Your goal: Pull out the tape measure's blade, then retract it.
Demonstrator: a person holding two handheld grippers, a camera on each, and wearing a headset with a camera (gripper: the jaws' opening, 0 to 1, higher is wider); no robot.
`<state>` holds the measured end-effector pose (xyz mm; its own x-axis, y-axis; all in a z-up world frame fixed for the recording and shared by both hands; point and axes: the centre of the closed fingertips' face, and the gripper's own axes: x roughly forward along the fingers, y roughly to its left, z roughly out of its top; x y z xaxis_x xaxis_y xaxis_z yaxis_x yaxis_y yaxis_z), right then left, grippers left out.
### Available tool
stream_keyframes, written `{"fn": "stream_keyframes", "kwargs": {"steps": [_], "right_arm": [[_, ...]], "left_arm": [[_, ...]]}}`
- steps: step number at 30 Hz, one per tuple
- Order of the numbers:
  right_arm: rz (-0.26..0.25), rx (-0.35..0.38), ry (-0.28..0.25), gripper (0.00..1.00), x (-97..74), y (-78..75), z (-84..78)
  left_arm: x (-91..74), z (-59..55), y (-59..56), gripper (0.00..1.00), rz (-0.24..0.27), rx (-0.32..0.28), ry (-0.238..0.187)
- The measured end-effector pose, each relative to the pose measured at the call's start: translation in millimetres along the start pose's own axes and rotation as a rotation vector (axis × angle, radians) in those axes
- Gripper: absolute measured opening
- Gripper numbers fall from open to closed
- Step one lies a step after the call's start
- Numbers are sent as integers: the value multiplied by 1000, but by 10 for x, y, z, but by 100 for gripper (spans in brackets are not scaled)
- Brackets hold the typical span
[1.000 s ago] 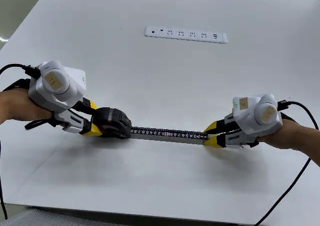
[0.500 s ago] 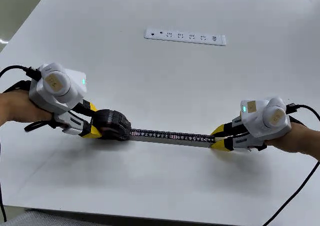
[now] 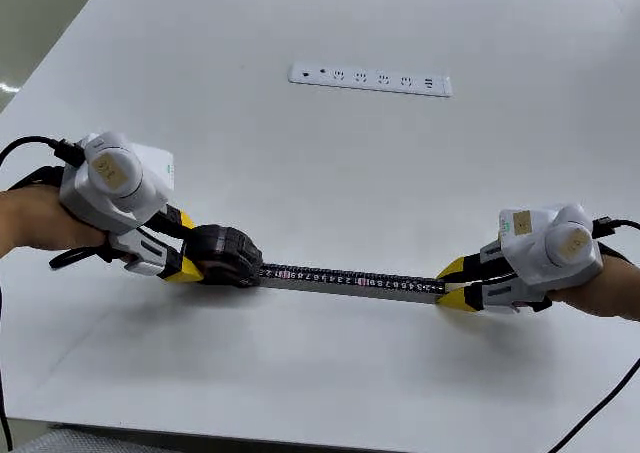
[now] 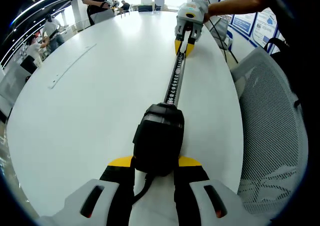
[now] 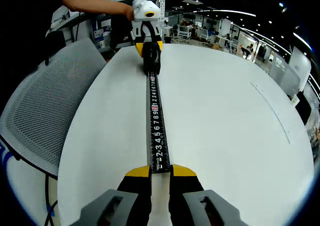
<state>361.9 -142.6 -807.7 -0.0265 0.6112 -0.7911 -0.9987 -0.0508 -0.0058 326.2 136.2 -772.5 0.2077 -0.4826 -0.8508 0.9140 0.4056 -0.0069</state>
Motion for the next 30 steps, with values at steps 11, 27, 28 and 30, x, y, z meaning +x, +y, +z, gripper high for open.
{"fn": "stream_keyframes", "kwargs": {"steps": [11, 27, 28, 30], "right_arm": [[-3, -17, 17, 10, 16, -9, 42], [8, -27, 66, 12, -4, -16, 16], [7, -26, 67, 12, -4, -17, 14], [4, -25, 71, 12, -6, -18, 8]], "left_arm": [[7, 1, 10, 25, 0, 11, 7], [16, 24, 1, 26, -7, 12, 24], [17, 25, 1, 26, -8, 17, 27], [17, 24, 1, 26, -9, 24, 34]]}}
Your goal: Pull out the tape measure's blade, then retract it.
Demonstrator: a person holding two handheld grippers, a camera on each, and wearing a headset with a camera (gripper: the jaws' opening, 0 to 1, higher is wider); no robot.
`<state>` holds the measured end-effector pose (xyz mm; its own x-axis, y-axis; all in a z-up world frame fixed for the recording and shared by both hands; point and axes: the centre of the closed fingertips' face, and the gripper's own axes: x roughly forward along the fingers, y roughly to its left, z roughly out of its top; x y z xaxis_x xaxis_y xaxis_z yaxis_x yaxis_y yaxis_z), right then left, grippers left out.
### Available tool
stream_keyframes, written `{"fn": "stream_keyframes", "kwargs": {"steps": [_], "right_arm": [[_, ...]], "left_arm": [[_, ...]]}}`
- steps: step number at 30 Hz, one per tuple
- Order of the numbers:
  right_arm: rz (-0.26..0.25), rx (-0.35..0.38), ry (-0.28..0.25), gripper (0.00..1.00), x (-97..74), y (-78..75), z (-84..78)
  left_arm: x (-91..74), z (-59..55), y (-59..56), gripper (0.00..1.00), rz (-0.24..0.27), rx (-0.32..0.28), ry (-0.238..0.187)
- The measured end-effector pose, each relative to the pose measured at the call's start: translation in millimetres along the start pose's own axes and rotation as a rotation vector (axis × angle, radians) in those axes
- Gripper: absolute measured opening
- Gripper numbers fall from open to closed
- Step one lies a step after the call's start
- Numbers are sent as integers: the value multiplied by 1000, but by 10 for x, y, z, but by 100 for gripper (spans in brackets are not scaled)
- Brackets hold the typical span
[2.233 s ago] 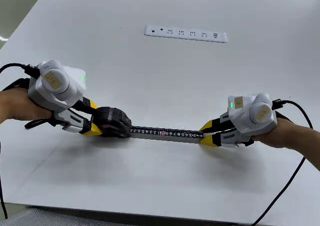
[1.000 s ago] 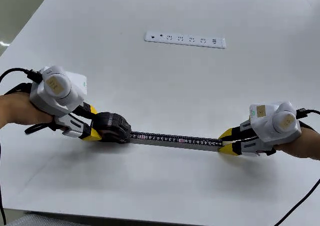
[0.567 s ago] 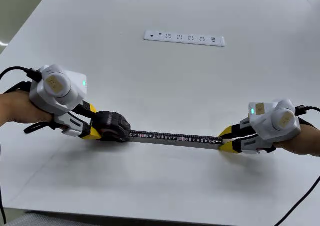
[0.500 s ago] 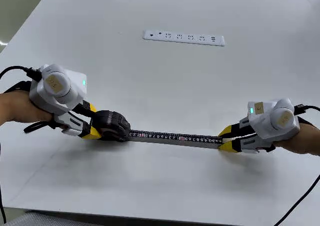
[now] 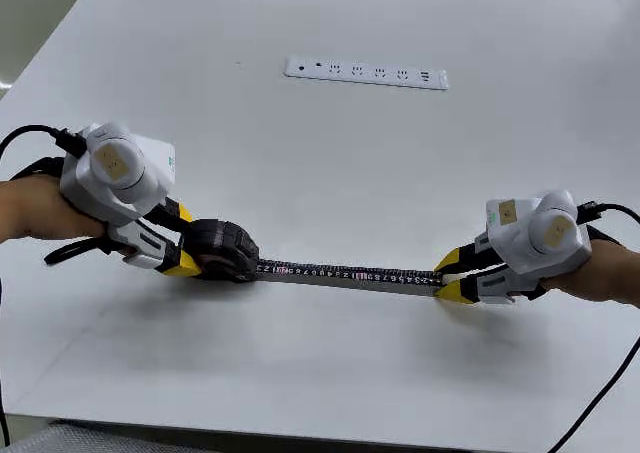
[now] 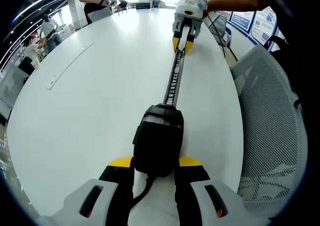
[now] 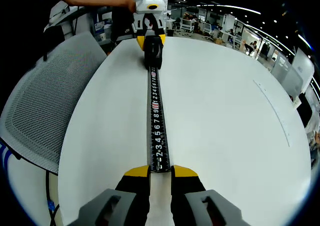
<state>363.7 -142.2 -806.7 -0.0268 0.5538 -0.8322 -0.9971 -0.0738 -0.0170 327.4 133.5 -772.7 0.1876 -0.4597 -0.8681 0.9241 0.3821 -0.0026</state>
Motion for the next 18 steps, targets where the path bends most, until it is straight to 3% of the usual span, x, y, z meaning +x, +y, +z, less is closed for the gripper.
{"fn": "stream_keyframes", "kwargs": {"steps": [13, 18], "right_arm": [[-22, -17, -2, 18, -1, -31, 29], [-31, -8, -4, 22, -30, -34, 24]], "left_arm": [[-16, -7, 31, 30, 26, 1, 9], [-39, -22, 39, 35, 31, -9, 11]]}}
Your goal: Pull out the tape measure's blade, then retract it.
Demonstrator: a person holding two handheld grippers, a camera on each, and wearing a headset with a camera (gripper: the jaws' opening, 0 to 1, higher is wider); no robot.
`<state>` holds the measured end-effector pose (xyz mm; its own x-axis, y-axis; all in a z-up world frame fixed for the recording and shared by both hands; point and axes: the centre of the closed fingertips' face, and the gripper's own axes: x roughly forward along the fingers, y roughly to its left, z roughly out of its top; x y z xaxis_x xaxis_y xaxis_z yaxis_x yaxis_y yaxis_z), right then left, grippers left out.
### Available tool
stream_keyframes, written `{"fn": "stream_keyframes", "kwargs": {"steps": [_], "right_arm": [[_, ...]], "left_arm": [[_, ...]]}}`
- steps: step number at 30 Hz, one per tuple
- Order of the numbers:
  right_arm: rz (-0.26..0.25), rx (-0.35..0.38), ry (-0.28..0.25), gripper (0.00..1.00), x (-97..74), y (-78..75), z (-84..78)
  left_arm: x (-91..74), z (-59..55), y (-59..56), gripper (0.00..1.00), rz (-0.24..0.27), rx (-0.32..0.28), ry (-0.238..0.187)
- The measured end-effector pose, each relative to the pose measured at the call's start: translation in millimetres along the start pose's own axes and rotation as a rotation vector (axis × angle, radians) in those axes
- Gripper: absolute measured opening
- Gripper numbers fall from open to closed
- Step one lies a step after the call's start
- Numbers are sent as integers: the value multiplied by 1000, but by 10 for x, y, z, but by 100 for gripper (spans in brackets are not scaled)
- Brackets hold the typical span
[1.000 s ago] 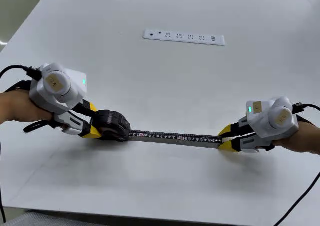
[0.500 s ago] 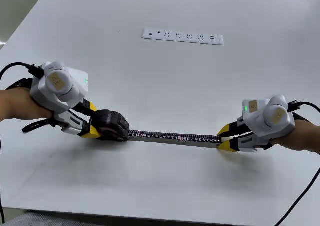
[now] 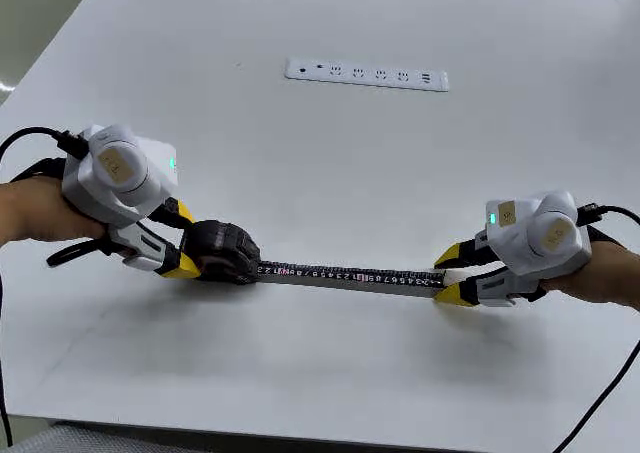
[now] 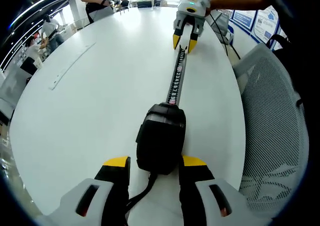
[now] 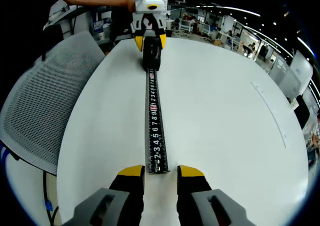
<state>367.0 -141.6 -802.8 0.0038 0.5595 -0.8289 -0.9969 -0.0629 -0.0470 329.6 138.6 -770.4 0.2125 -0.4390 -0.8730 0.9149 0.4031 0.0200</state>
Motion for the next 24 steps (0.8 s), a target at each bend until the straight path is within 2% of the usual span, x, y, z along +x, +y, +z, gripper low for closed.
{"fn": "stream_keyframes", "kwargs": {"steps": [8, 24], "right_arm": [[-23, 19, -4, 31, -65, 10, -15], [-58, 83, 5, 52, -191, 133, -22]], "left_arm": [[-35, -30, -50, 47, -15, -27, 1], [-114, -78, -196, 63, -2, -115, -50]]}}
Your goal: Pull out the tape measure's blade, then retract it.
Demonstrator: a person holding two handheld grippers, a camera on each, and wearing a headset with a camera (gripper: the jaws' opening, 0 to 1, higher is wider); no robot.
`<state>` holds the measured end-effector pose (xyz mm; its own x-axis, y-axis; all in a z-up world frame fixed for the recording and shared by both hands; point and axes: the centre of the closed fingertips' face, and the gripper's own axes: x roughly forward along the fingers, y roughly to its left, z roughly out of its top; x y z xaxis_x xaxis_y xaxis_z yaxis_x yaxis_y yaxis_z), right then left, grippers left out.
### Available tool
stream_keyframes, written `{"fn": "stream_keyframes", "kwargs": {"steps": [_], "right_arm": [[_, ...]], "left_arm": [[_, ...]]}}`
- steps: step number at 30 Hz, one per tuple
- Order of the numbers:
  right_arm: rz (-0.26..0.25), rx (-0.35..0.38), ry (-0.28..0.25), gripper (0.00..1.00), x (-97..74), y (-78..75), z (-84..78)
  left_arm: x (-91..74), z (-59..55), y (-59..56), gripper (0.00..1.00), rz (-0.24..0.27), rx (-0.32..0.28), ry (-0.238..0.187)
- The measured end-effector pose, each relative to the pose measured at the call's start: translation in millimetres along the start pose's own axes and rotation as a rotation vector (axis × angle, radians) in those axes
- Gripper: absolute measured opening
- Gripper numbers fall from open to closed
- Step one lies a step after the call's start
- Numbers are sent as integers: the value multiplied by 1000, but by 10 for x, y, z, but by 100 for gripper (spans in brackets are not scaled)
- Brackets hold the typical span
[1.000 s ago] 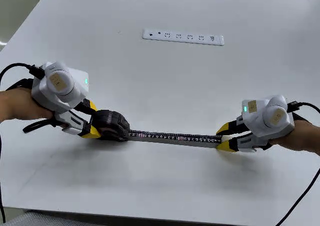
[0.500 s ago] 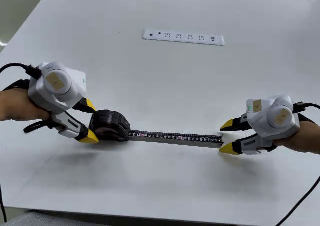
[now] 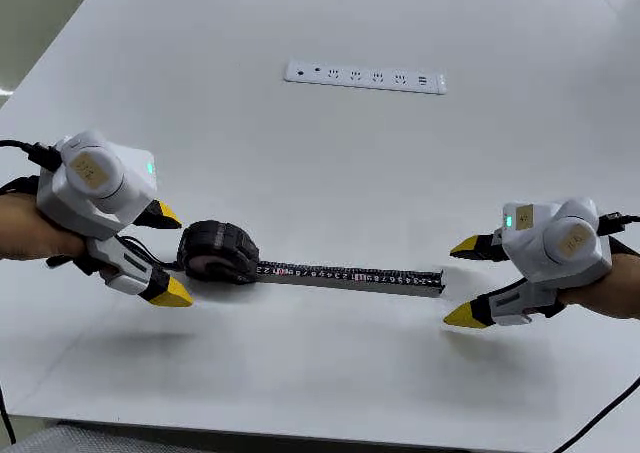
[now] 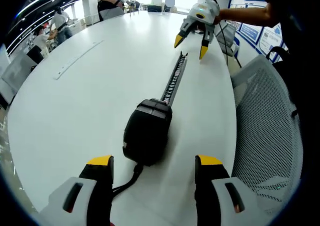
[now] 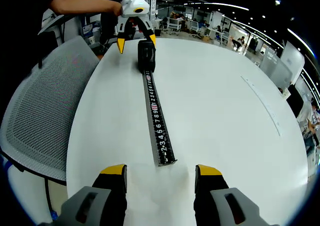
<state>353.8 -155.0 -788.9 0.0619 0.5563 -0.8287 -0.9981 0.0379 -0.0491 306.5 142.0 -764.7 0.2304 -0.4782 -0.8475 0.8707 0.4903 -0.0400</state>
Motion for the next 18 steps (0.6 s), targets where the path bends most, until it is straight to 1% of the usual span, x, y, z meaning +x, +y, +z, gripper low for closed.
{"fn": "stream_keyframes", "kwargs": {"steps": [6, 11, 13, 18], "right_arm": [[-7, 29, -9, 60, -32, 72, 2], [-13, 59, -14, 66, -43, 160, 8], [-12, 74, -21, 68, -54, 170, 14], [-33, 99, -34, 72, -84, 205, 22]], "left_arm": [[-25, -38, -75, 67, 6, -30, -9], [-34, -36, -118, 71, 12, -58, -28], [-45, -37, -146, 72, 14, -66, -36], [-64, -28, -191, 74, 28, -91, -61]]}}
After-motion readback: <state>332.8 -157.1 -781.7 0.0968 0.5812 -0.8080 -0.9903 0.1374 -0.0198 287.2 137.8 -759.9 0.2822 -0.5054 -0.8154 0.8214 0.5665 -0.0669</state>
